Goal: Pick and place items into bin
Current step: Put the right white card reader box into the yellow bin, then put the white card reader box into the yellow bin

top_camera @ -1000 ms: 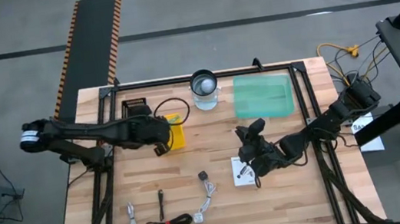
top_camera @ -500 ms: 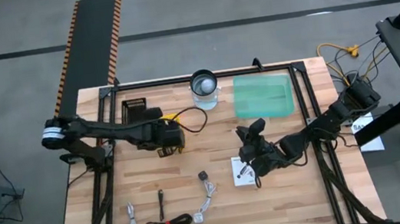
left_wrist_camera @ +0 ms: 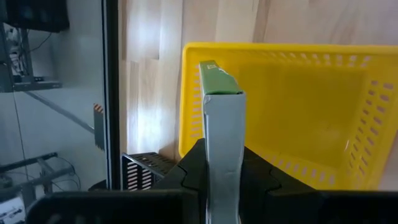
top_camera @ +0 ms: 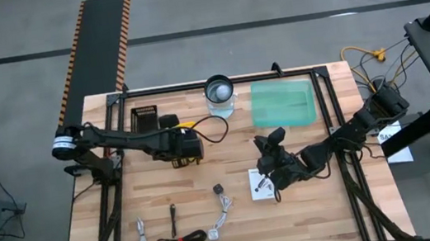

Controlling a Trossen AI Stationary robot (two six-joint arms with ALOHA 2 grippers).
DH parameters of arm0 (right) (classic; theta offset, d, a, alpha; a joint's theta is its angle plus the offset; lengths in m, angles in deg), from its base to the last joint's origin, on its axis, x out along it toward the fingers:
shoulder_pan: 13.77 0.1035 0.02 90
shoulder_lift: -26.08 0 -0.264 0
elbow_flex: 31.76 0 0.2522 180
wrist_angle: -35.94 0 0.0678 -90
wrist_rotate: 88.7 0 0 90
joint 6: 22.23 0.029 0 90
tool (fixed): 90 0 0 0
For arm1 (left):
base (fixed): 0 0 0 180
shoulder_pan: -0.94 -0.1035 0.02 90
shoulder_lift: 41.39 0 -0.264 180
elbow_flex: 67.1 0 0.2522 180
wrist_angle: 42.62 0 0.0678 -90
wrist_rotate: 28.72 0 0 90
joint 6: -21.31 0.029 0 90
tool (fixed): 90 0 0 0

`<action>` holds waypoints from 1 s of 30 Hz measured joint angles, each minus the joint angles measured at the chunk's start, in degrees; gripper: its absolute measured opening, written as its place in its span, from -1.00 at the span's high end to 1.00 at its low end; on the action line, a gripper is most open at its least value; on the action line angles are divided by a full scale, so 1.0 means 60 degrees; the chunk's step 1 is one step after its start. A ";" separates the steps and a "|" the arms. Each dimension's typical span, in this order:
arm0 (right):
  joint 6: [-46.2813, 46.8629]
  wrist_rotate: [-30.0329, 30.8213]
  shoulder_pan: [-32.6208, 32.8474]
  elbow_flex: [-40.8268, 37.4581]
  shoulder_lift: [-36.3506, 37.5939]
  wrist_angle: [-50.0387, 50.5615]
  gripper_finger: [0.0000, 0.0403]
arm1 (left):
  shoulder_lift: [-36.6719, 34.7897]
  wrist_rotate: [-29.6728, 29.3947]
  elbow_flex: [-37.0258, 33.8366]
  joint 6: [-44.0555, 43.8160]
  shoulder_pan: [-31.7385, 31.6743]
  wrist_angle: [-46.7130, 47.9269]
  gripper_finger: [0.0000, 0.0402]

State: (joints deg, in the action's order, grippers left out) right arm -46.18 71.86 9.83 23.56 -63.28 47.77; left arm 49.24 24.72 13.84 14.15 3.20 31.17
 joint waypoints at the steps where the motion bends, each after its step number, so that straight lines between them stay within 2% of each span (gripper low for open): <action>1: 0.0001 0.0000 0.0000 -0.0004 0.0000 -0.0001 0.66 | -0.0002 0.0006 0.0000 0.0040 0.0000 0.0006 0.82; 5: -0.0002 0.0001 -0.0007 -0.0021 -0.0001 0.0004 0.65 | 0.0000 0.0010 0.0000 0.0070 0.0000 0.0007 0.75; 13: -0.0002 0.0001 -0.0007 -0.0021 -0.0004 0.0004 0.61 | 0.0000 0.0103 -0.0033 0.0124 0.0007 0.0013 0.44; 19: -0.0002 0.0001 -0.0004 -0.0021 -0.0004 0.0004 0.63 | 0.0000 0.0789 -0.0021 0.0347 0.0007 0.0015 0.16; 23: -0.0002 0.0001 -0.0004 -0.0021 -0.0004 0.0005 0.65 | -0.0025 0.1869 0.0097 0.0347 0.0002 0.0015 0.02; 26: -0.0004 0.0001 -0.0004 -0.0021 -0.0004 0.0007 0.66 | -0.0076 0.2558 0.0215 0.0349 0.0007 0.0011 -0.04; 30: -0.0035 0.0001 -0.0004 -0.0021 -0.0004 0.0007 0.66 | -0.0087 0.2617 0.0314 0.0350 0.0007 0.0011 -0.06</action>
State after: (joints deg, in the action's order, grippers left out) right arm -46.39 71.87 9.80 23.43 -63.31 47.81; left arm 48.72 40.42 15.72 16.25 3.25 31.24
